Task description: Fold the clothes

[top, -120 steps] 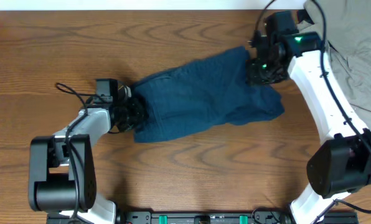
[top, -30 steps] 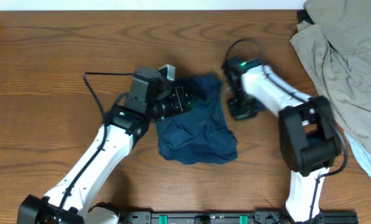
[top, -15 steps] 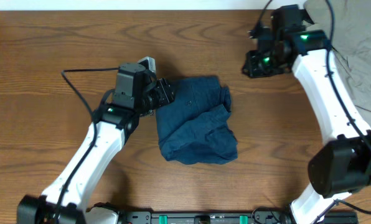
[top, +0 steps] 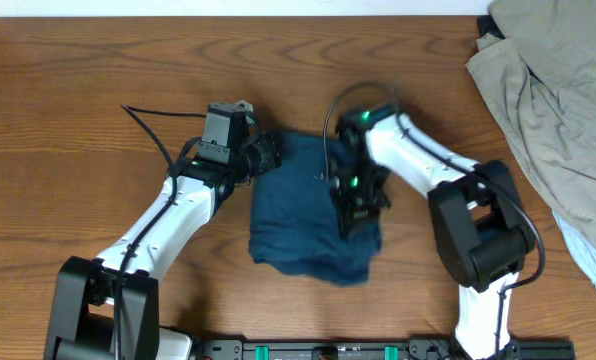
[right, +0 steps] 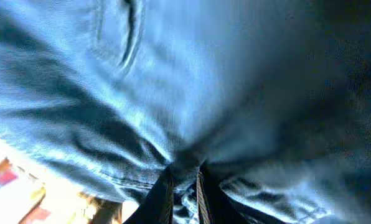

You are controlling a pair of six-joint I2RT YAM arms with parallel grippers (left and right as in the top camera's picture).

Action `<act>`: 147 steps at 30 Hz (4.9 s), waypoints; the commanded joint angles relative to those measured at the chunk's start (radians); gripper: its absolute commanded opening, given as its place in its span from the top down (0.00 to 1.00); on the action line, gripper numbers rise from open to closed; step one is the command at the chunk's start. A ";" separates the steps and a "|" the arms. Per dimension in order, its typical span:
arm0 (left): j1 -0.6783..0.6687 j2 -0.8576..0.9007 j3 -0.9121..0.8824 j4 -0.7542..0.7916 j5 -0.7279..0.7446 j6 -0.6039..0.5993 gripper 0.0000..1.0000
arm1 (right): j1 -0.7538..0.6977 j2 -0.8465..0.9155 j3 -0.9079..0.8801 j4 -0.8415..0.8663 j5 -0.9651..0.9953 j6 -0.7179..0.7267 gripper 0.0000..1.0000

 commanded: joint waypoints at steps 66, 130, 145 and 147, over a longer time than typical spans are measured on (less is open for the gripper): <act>0.980 -0.036 0.166 -0.328 -0.080 0.063 0.02 | -0.217 -0.528 -0.018 0.092 0.309 0.128 0.77; 0.486 0.184 0.241 -0.163 -0.089 0.525 0.02 | -0.225 -0.528 -0.018 0.063 0.312 0.192 0.74; 0.121 0.130 0.254 -0.497 -0.251 0.518 0.02 | -0.582 -0.528 -0.018 0.046 0.267 0.148 0.27; 0.087 0.130 0.268 -0.610 -0.251 0.475 0.02 | -0.633 -0.528 -0.018 0.014 0.267 0.115 0.27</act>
